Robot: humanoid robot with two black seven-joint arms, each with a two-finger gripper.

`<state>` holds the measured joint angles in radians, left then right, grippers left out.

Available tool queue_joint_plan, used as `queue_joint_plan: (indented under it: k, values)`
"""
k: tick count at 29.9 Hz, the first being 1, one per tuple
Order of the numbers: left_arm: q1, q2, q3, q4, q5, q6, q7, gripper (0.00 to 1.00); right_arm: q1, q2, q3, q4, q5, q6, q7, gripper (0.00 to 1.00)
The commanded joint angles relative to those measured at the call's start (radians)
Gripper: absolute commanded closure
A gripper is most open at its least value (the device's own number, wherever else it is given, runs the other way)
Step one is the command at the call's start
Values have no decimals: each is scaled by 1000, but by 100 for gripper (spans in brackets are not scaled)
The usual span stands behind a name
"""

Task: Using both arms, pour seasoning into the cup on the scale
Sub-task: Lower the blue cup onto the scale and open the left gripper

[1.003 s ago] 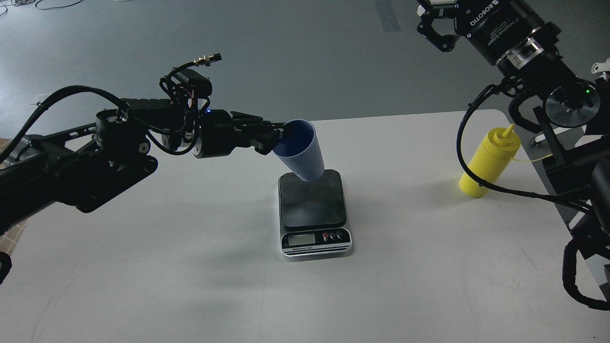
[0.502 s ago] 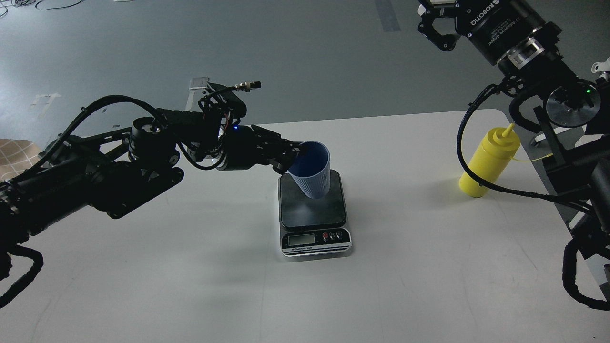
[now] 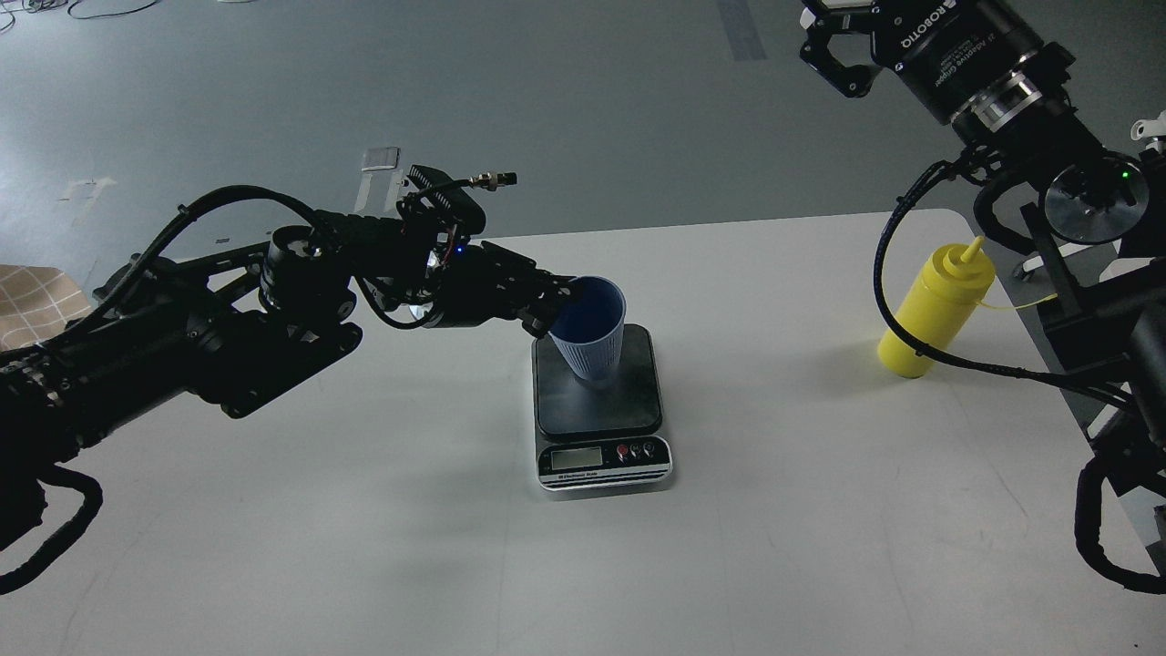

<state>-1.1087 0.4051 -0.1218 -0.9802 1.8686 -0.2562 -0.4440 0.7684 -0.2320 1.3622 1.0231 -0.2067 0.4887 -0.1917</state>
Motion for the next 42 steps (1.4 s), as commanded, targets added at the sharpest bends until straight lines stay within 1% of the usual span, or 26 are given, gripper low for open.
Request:
queue_joint_plan:
  k: [1, 11, 17, 19, 22, 24, 26, 27, 31, 32, 34, 36, 40, 42]
  values:
    - [1, 0, 2, 0, 3, 0, 5, 100, 0, 0, 0, 0, 0, 0, 0, 0]
    - [6, -2, 2, -2, 4, -2, 5, 100, 0, 0, 0, 0, 0, 0, 0, 0]
    - [1, -2, -1, -3, 1, -41, 5, 100, 2, 2, 0, 0, 1, 0, 0, 0]
    - [3, -2, -1, -5, 0, -54, 7, 96, 2, 3, 0, 0, 0, 0, 0, 0]
    - [3, -2, -1, -5, 0, -55, 7, 80, 3, 10, 0, 0, 0, 0, 0, 0]
    - [1, -2, -3, -5, 0, -55, 7, 74, 3, 10, 0, 0, 0, 0, 0, 0]
    - [3, 0, -4, -5, -6, -55, 8, 62, 3, 10, 0, 0, 0, 0, 0, 0]
    - [3, 0, -4, -5, -6, -55, 10, 60, 3, 8, 0, 0, 0, 0, 0, 0]
    - [3, 1, -12, -6, -11, -55, 42, 42, 3, 10, 0, 0, 0, 0, 0, 0]
    - [3, 4, -15, -9, -11, -57, 44, 36, 3, 10, 0, 0, 0, 0, 0, 0]
    - [3, 6, -15, -12, -12, -57, 44, 27, 3, 10, 0, 0, 0, 0, 0, 0]
    - [3, 8, -16, -14, -14, -57, 44, 25, 3, 10, 0, 0, 0, 0, 0, 0]
    - [-3, 11, -16, -14, -101, -60, 44, 17, 3, 10, 0, 0, 0, 0, 0, 0]
    - [-10, 12, -16, -14, -129, -61, 44, 15, 3, 10, 0, 0, 0, 0, 0, 0]
